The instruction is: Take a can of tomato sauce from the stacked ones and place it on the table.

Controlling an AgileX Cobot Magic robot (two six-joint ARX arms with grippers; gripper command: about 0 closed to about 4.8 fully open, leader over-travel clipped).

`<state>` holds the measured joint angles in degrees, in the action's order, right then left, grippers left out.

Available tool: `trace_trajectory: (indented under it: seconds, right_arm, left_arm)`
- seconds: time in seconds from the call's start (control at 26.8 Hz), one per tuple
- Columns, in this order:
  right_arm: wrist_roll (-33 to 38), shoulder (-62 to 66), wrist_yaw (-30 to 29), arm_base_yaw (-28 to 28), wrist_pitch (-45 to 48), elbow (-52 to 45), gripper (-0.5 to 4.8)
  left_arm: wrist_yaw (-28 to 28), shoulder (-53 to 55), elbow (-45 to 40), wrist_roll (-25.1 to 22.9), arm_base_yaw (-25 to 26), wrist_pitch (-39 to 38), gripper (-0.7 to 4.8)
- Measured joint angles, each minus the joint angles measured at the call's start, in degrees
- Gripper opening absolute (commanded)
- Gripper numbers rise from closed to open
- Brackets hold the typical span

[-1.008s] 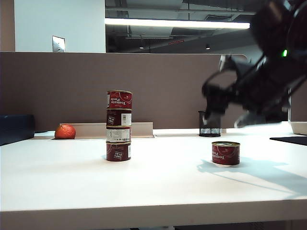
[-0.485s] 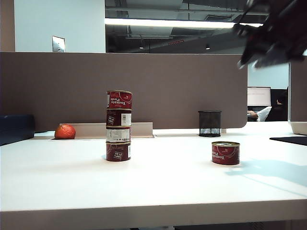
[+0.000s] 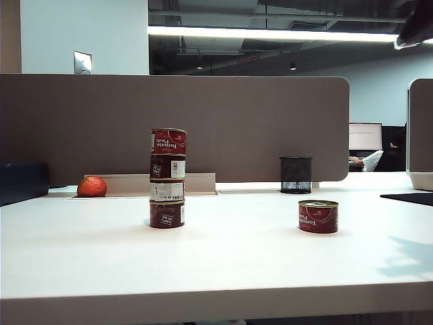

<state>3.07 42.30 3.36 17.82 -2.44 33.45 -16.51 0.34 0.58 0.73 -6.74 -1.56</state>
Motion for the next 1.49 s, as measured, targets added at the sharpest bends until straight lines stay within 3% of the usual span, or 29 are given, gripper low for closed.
trace_trajectory:
  seconds: [0.11,0.22,0.49,1.16,1.49]
  right_arm:
    - [-0.2,-3.0,0.0,-0.6,0.0,-2.6,-0.08]
    - [-0.4,-6.6,-0.1,-4.7,-1.9,-4.9,-0.08]
    - [-0.2,-12.3,-6.2,-12.2,-3.9,-6.1,-0.09]
    - [1.4,-37.7,-5.9,-11.8,-3.9,-25.7,-0.09]
    - [1.2,-42.2,-5.9,-11.7,-3.0,-30.7,-0.09]
  left_arm:
    - [0.0,0.0,0.0,0.0,0.0,0.0,-0.06]
    - [0.0,0.0,0.0,0.0,0.0,0.0,-0.06]
    - [0.0,0.0,0.0,0.0,0.0,0.0,-0.06]
    - [0.6,0.0,0.0,-0.1,0.0,0.0,-0.06]
    - [4.8,0.0,0.0,-5.0,0.0,0.0,-0.06]
